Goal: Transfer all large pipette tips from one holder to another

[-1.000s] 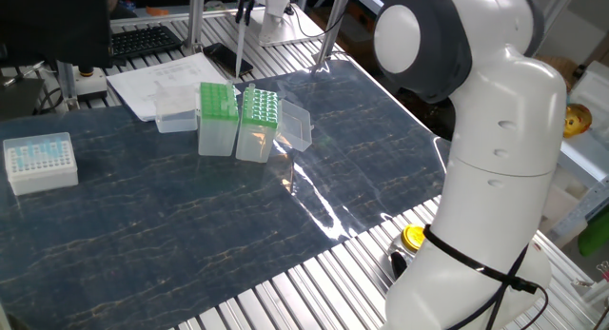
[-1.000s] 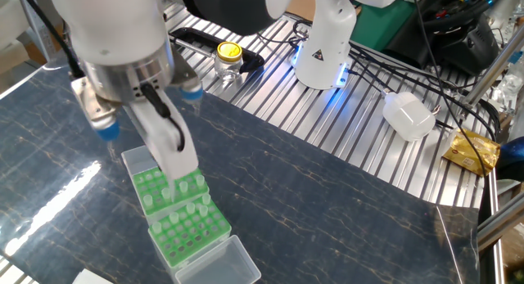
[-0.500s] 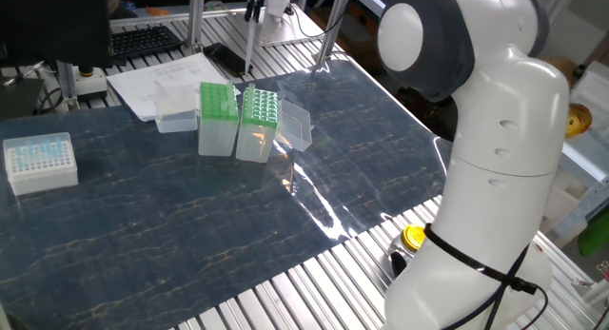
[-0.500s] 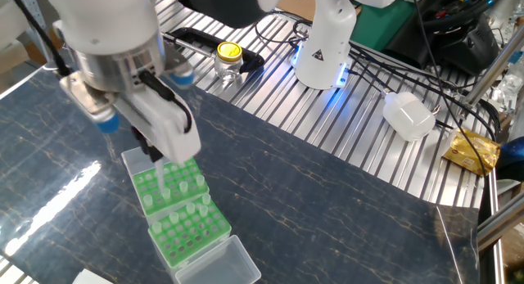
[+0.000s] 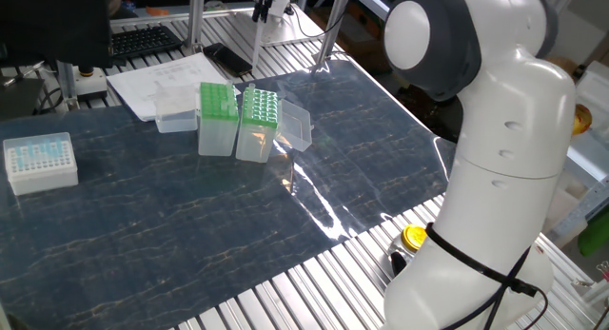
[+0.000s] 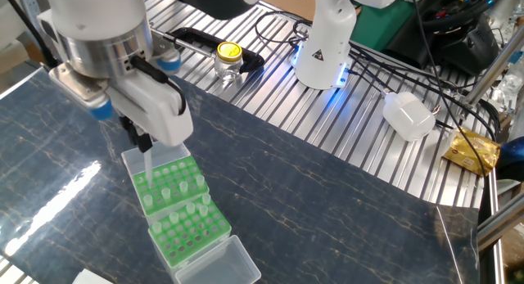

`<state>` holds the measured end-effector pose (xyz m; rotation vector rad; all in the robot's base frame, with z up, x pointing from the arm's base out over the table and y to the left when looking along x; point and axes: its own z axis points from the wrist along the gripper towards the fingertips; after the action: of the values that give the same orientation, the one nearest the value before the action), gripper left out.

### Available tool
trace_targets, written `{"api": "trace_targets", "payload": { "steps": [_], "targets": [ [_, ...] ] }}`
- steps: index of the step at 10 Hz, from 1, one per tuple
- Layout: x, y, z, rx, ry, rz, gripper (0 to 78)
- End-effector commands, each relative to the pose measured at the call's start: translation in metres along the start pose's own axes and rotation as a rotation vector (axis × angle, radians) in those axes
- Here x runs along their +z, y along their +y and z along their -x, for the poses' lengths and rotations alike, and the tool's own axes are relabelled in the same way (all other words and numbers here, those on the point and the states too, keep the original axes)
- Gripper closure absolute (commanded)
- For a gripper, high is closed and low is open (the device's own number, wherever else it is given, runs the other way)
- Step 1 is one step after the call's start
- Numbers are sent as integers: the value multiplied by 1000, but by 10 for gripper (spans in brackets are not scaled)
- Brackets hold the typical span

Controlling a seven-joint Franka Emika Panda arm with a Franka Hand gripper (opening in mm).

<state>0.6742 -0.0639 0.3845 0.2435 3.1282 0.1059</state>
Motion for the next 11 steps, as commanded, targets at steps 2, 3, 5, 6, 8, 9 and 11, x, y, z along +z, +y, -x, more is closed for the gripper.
{"api": "trace_targets", "payload": {
  "steps": [2,3,5,6,8,9,11],
  "targets": [
    [0,-5,-4,-17,-17,3,764],
    [3,-6,-7,-18,-18,4,764],
    [8,-9,-13,-28,-20,3,764],
    [10,-11,-13,-34,-23,5,764],
    [16,-14,-15,-37,-31,8,764],
    [17,-15,-15,-40,-32,7,764],
    [21,-18,-16,-43,-33,9,764]
  ]
}}
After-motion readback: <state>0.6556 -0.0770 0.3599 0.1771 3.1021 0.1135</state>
